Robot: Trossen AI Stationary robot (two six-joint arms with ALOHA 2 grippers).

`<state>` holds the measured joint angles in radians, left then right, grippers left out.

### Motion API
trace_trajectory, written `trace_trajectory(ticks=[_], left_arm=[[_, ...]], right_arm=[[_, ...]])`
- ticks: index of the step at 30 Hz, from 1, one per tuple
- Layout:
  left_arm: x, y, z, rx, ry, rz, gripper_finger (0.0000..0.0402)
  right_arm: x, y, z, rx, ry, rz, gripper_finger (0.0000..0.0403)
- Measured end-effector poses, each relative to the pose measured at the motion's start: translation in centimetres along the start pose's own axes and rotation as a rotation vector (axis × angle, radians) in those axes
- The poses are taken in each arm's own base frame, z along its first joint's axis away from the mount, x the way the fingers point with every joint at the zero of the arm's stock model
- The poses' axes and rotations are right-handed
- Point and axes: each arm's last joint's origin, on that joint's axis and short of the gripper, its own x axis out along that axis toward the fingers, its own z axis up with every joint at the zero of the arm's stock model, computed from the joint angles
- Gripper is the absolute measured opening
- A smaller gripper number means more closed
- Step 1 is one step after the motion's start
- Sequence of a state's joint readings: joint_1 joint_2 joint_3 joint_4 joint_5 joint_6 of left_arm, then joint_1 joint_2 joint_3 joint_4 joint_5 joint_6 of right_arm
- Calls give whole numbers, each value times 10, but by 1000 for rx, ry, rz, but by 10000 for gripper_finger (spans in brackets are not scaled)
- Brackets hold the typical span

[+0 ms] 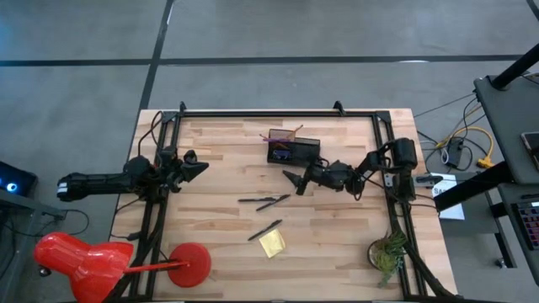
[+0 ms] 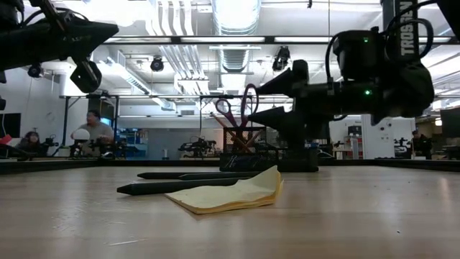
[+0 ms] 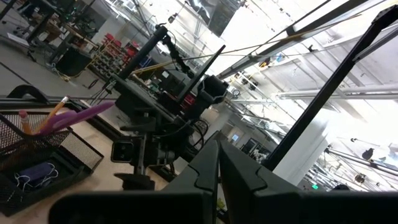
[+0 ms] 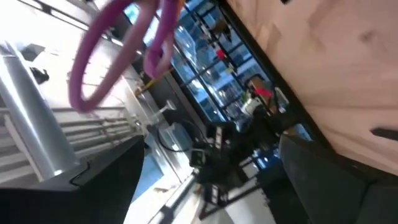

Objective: Pick and place office supplies into organizer
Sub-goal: Put the middle black pen into the desk organizer

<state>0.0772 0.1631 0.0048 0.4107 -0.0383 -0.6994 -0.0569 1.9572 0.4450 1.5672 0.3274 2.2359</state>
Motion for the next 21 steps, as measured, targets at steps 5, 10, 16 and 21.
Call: trace_trajectory(ticks=[5, 10, 16, 21], left_arm=[[0, 0, 0, 0, 0, 0, 0], [0, 0, 0, 0, -1, -1, 0], [0, 0, 0, 0, 0, 0, 0], [0, 0, 0, 0, 0, 0, 0]], right_arm=[[4, -2, -10, -97, 46, 0, 359], [21, 3, -25, -382, 99, 65, 359], [32, 8, -35, -463, 166, 97, 359], [34, 7, -43, -541, 289, 77, 357]])
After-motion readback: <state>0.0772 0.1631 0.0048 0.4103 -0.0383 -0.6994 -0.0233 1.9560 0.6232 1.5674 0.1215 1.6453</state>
